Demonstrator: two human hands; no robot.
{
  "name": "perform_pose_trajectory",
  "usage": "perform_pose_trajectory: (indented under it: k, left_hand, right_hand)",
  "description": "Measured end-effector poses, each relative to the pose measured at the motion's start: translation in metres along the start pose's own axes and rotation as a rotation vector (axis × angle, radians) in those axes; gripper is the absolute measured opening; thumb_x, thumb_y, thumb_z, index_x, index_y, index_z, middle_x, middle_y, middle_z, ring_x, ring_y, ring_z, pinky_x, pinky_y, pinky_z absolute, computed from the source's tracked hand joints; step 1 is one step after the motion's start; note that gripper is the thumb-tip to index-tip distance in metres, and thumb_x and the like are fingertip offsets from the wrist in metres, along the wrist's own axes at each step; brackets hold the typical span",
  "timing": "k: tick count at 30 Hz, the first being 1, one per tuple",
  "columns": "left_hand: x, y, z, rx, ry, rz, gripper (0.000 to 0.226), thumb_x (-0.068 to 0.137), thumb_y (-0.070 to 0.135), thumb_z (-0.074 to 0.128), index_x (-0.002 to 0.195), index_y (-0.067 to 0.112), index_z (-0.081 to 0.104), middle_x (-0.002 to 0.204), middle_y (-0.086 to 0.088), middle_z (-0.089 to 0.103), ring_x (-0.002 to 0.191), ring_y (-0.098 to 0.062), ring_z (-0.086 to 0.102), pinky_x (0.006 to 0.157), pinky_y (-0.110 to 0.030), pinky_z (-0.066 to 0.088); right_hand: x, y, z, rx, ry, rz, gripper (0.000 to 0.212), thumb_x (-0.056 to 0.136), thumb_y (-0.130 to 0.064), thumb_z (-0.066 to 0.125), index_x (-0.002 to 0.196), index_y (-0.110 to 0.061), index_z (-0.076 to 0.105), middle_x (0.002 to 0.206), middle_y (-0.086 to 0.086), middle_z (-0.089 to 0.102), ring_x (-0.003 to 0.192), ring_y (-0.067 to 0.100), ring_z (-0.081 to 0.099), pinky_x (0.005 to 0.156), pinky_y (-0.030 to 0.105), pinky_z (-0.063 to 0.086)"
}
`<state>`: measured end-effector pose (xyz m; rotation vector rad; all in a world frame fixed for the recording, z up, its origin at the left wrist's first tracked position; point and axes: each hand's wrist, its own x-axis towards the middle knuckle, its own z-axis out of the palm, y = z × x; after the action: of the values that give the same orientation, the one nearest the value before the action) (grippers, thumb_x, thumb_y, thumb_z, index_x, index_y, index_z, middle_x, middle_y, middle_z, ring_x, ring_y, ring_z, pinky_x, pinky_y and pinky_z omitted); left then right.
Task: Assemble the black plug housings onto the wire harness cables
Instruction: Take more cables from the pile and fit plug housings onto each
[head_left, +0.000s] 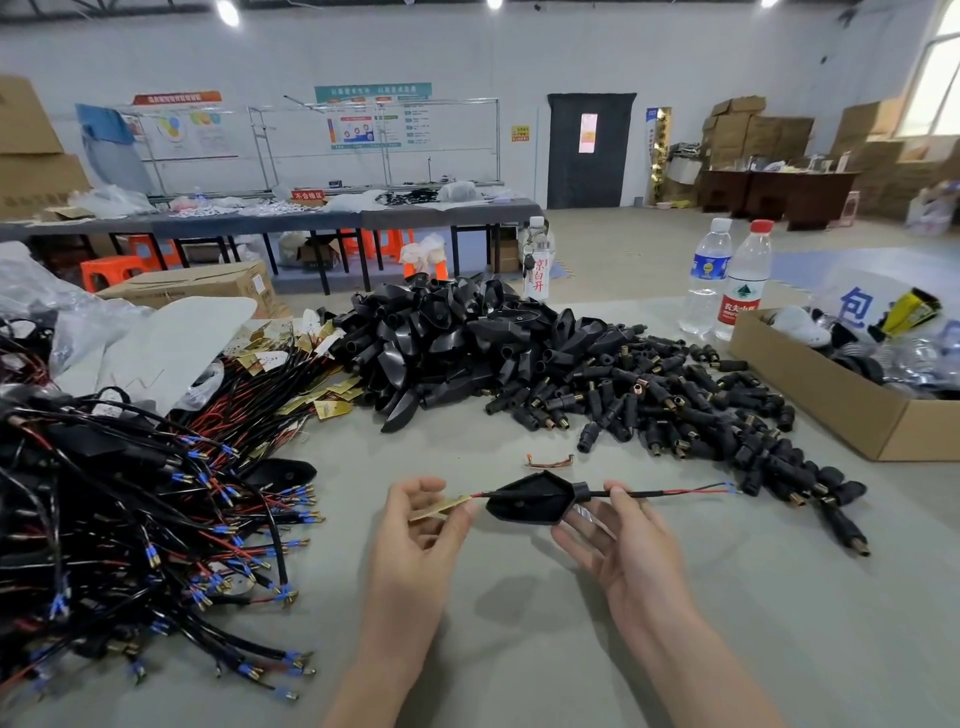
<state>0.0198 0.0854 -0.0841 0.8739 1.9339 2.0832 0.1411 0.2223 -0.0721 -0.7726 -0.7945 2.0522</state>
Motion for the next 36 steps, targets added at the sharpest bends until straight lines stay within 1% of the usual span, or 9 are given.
perform_pose_trajectory:
  k: [3, 7, 12, 16, 23, 26, 30, 34, 36]
  left_hand:
    - [-0.001, 0.003, 0.001, 0.001, -0.046, -0.002, 0.014, 0.086, 0.045, 0.071, 0.09, 0.033, 0.065, 0.076, 0.006, 0.065, 0.072, -0.015, 0.062, 0.079, -0.045, 0.055]
    - [-0.005, -0.003, 0.002, 0.113, -0.097, 0.023, 0.03, 0.092, 0.056, 0.049, 0.096, 0.032, 0.065, 0.076, -0.002, 0.064, 0.075, -0.023, 0.061, 0.079, -0.055, 0.052]
    - [-0.006, -0.007, 0.003, 0.201, -0.069, 0.003, 0.023, 0.095, 0.06, 0.041, 0.098, 0.047, 0.059, 0.096, 0.014, 0.059, 0.092, -0.01, 0.058, 0.082, -0.032, 0.045]
    - [-0.005, -0.008, 0.004, 0.191, -0.067, -0.065, 0.015, 0.102, 0.041, 0.043, 0.1, 0.042, 0.058, 0.113, 0.013, 0.057, 0.111, -0.01, 0.056, 0.099, -0.037, 0.045]
    - [-0.005, -0.002, 0.002, 0.139, -0.097, -0.111, 0.019, 0.102, 0.034, 0.052, 0.09, 0.028, 0.065, 0.086, 0.006, 0.07, 0.09, -0.018, 0.065, 0.083, -0.04, 0.051]
    - [-0.005, 0.001, 0.005, 0.067, -0.122, -0.136, 0.014, 0.1, 0.025, 0.056, 0.093, 0.02, 0.067, 0.089, -0.002, 0.073, 0.09, -0.023, 0.068, 0.083, -0.038, 0.052]
    - [-0.003, 0.0, 0.008, 0.059, -0.106, -0.171, 0.009, 0.097, 0.019, 0.06, 0.096, 0.021, 0.069, 0.103, -0.003, 0.071, 0.099, -0.018, 0.067, 0.085, -0.028, 0.053]
    - [-0.003, -0.003, 0.007, 0.151, -0.114, -0.154, 0.019, 0.097, 0.02, 0.058, 0.082, 0.019, 0.07, 0.113, 0.009, 0.064, 0.104, -0.007, 0.063, 0.085, -0.021, 0.048]
    - [-0.003, -0.007, 0.006, 0.246, -0.114, -0.115, 0.021, 0.096, 0.022, 0.058, 0.078, 0.02, 0.069, 0.11, 0.017, 0.062, 0.106, -0.003, 0.06, 0.091, -0.028, 0.046]
  right_hand:
    - [-0.001, 0.0, 0.001, -0.011, -0.009, 0.006, 0.012, 0.105, -0.018, 0.047, 0.107, -0.011, 0.057, 0.069, 0.004, 0.073, 0.07, 0.027, 0.075, 0.052, 0.037, 0.059]
    - [-0.005, 0.003, 0.003, -0.06, -0.087, 0.02, 0.008, 0.102, -0.015, 0.052, 0.109, -0.013, 0.056, 0.087, 0.007, 0.078, 0.08, 0.026, 0.076, 0.056, 0.035, 0.06]
    - [-0.01, 0.012, 0.009, -0.069, -0.199, 0.035, 0.008, 0.098, -0.013, 0.057, 0.106, -0.012, 0.055, 0.101, 0.014, 0.076, 0.089, 0.028, 0.075, 0.065, 0.032, 0.06]
    - [-0.01, 0.015, 0.01, -0.056, -0.214, 0.027, 0.006, 0.099, -0.014, 0.056, 0.105, -0.011, 0.056, 0.103, 0.016, 0.075, 0.09, 0.03, 0.074, 0.067, 0.032, 0.06]
    - [-0.009, 0.019, 0.01, -0.014, -0.233, 0.022, 0.01, 0.092, -0.011, 0.063, 0.102, -0.011, 0.059, 0.104, 0.019, 0.074, 0.092, 0.03, 0.073, 0.072, 0.032, 0.061]
    - [-0.01, 0.022, 0.01, -0.027, -0.246, 0.026, 0.019, 0.086, -0.007, 0.067, 0.103, -0.008, 0.059, 0.098, 0.018, 0.074, 0.091, 0.027, 0.073, 0.075, 0.029, 0.06]
    - [-0.014, 0.028, 0.007, -0.125, -0.301, 0.1, 0.016, 0.092, -0.006, 0.065, 0.106, -0.007, 0.058, 0.101, 0.018, 0.071, 0.099, 0.033, 0.072, 0.083, 0.042, 0.06]
    - [-0.016, 0.027, 0.009, -0.125, -0.303, 0.095, 0.007, 0.094, -0.001, 0.059, 0.1, -0.006, 0.06, 0.098, 0.018, 0.072, 0.094, 0.031, 0.072, 0.074, 0.038, 0.06]
    - [-0.016, 0.025, 0.01, -0.091, -0.288, 0.085, 0.008, 0.095, 0.001, 0.057, 0.097, -0.005, 0.06, 0.098, 0.02, 0.071, 0.094, 0.033, 0.07, 0.072, 0.038, 0.061]
